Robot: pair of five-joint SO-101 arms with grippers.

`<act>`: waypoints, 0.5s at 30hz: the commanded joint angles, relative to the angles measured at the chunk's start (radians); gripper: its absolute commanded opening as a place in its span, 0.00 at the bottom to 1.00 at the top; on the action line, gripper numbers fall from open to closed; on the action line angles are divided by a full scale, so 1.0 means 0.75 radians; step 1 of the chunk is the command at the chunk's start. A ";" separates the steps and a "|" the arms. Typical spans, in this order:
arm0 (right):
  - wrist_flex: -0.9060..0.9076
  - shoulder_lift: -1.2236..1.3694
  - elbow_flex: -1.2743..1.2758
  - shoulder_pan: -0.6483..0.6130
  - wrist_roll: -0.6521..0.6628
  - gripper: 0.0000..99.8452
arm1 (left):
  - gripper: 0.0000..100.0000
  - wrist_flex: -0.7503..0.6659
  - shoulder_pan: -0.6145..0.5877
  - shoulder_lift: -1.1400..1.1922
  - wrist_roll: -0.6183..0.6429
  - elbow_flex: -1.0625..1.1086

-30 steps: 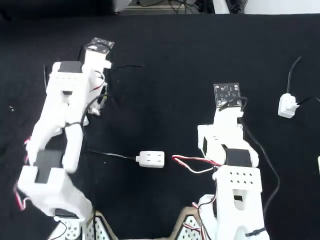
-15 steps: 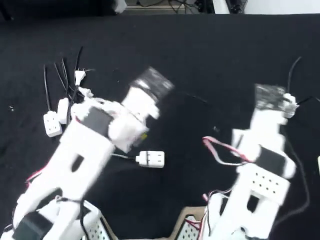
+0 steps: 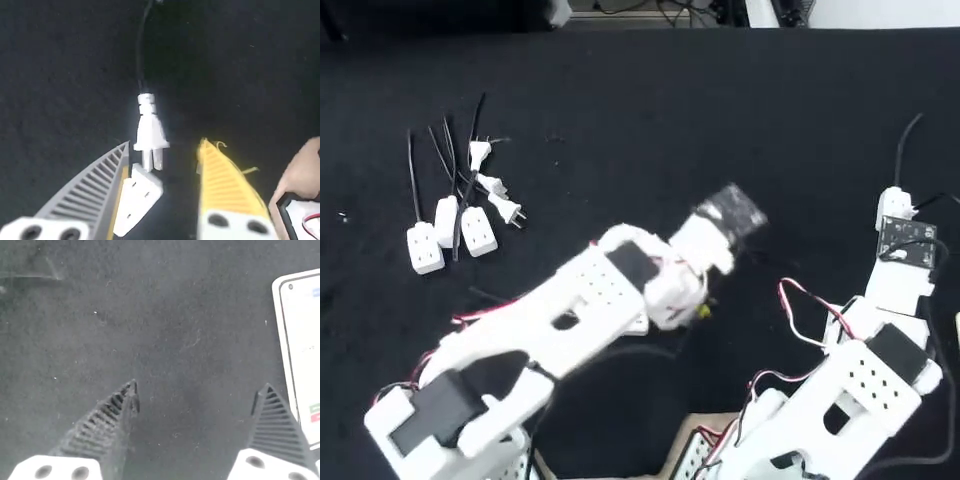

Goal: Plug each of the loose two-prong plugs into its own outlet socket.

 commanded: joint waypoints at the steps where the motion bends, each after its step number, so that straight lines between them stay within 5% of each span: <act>1: -0.016 -0.032 -0.009 -0.010 0.010 0.35 | 0.23 0.256 -0.128 0.006 -0.008 -0.275; 8: 0.096 -0.028 -0.011 -0.454 0.002 0.35 | 0.23 0.810 -0.359 0.006 -0.115 -0.504; 15: 0.039 -0.028 -0.001 -1.029 0.141 0.35 | 0.23 0.753 -0.719 -0.088 -0.200 -0.214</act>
